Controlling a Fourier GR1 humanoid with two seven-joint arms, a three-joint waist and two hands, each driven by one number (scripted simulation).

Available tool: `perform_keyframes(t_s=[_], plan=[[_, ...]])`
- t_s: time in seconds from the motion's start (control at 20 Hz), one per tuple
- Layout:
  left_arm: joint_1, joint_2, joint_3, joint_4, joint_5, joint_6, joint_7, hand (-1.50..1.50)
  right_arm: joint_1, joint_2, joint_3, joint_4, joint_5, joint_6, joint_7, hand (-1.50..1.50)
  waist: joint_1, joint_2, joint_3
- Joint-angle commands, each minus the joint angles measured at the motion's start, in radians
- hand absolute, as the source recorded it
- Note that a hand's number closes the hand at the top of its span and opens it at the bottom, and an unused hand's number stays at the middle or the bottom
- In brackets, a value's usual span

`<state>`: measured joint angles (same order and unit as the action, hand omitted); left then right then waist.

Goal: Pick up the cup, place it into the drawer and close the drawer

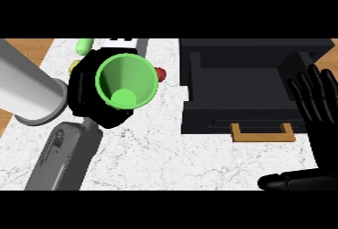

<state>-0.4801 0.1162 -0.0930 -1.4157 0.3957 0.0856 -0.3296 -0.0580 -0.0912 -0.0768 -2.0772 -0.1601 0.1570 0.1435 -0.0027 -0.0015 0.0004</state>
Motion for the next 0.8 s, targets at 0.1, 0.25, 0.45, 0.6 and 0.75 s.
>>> perform_keyframes(t_s=[0.1, 0.25, 0.45, 0.6, 0.75], plan=[[-0.088, -0.057, -0.017, -0.007, -0.080, 0.076, 0.064, 1.50, 0.050, 0.012, 0.009, -0.034, 0.008, 0.006, -0.015, -1.50, -0.002, 0.001, 0.000], [-0.271, -0.060, -0.002, 0.092, -0.119, 0.138, 0.128, 1.50, -0.092, -0.020, -0.031, 0.008, -0.022, -0.028, 0.080, -1.50, -0.004, 0.002, 0.000], [-0.315, -0.081, -0.005, 0.099, -0.143, 0.151, 0.192, 1.50, 0.025, 0.017, 0.024, -0.020, 0.022, -0.010, 0.015, -1.50, -0.003, 0.001, 0.000], [-0.408, -0.114, -0.003, 0.232, -0.167, 0.160, 0.165, 1.50, -0.086, -0.005, -0.011, 0.003, 0.004, -0.042, 0.071, -1.50, -0.005, 0.003, 0.000], [-0.512, -0.115, -0.027, 0.343, -0.149, 0.232, 0.152, 1.50, -0.009, -0.010, -0.013, -0.014, -0.015, 0.000, 0.041, -1.50, -0.015, 0.003, 0.000]])
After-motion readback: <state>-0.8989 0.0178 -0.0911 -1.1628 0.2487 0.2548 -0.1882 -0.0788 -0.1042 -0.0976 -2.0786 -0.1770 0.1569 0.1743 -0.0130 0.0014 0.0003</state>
